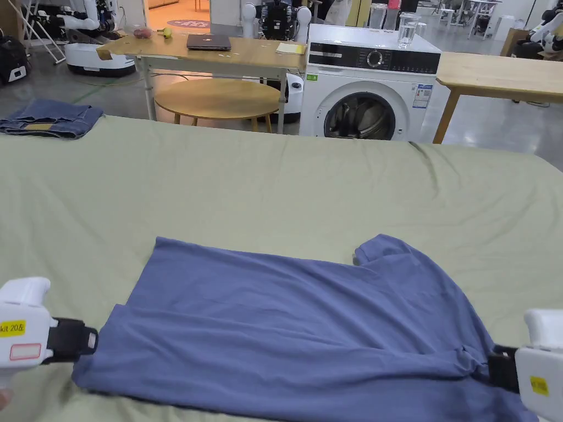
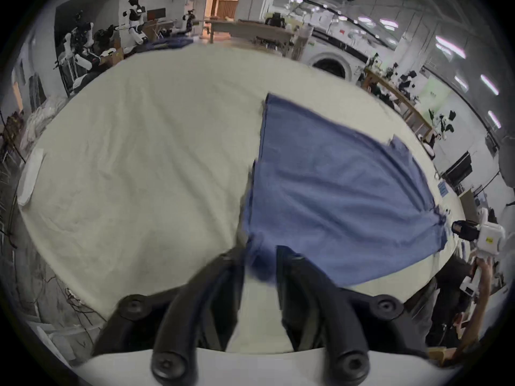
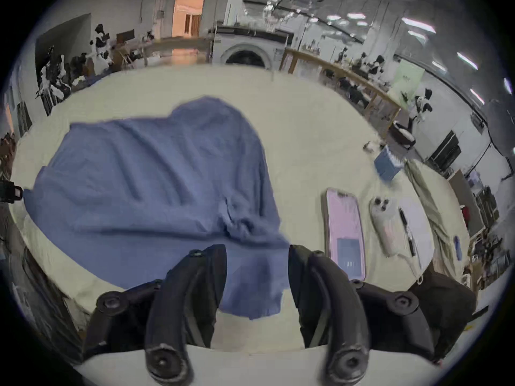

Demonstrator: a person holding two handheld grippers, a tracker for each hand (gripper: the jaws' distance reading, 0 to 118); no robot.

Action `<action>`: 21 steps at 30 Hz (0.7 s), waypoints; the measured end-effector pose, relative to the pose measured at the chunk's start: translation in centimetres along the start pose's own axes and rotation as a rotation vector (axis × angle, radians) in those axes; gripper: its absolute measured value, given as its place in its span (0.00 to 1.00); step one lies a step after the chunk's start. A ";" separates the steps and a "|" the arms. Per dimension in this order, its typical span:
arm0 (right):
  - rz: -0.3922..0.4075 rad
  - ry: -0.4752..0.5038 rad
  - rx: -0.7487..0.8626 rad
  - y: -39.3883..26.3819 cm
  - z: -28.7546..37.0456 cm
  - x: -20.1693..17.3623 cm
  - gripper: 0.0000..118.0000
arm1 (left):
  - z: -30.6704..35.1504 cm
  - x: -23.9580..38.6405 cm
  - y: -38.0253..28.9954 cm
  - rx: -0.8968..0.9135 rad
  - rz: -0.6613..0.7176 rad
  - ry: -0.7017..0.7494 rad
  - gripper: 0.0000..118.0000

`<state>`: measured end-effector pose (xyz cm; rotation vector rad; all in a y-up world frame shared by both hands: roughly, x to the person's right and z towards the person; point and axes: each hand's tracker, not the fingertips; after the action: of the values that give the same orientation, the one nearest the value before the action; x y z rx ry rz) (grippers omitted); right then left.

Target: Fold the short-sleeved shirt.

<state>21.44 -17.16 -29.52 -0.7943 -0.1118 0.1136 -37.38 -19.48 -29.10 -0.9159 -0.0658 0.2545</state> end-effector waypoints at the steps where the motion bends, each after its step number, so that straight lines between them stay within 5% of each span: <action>1: -0.014 0.007 0.035 0.5 0.3 -0.6 0.40 | 0.1 0.6 0.4 0.031 -0.016 -0.006 0.20; 6: -0.035 0.065 0.214 2.2 1.0 -5.4 0.35 | 0.3 4.8 1.7 0.201 -0.131 -0.025 0.25; 9: -0.034 0.081 0.272 2.7 0.7 -8.2 0.00 | 0.5 7.5 1.5 0.339 -0.183 -0.014 0.25; 11: -0.040 0.132 0.300 2.9 0.6 -9.5 0.00 | 0.2 8.8 1.5 0.365 -0.199 -0.012 0.14; 12: -0.053 0.150 0.302 3.0 0.4 -9.9 0.00 | 0.0 9.5 1.3 0.376 -0.204 0.004 0.00; 21: -0.042 0.204 0.279 3.8 -1.1 -11.7 0.00 | -4.6 7.9 6.7 0.276 -0.174 -0.005 0.00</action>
<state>9.77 -16.96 -33.67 -0.5210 0.0793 0.0072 -30.24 -17.24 -37.57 -0.6305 -0.1117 0.1004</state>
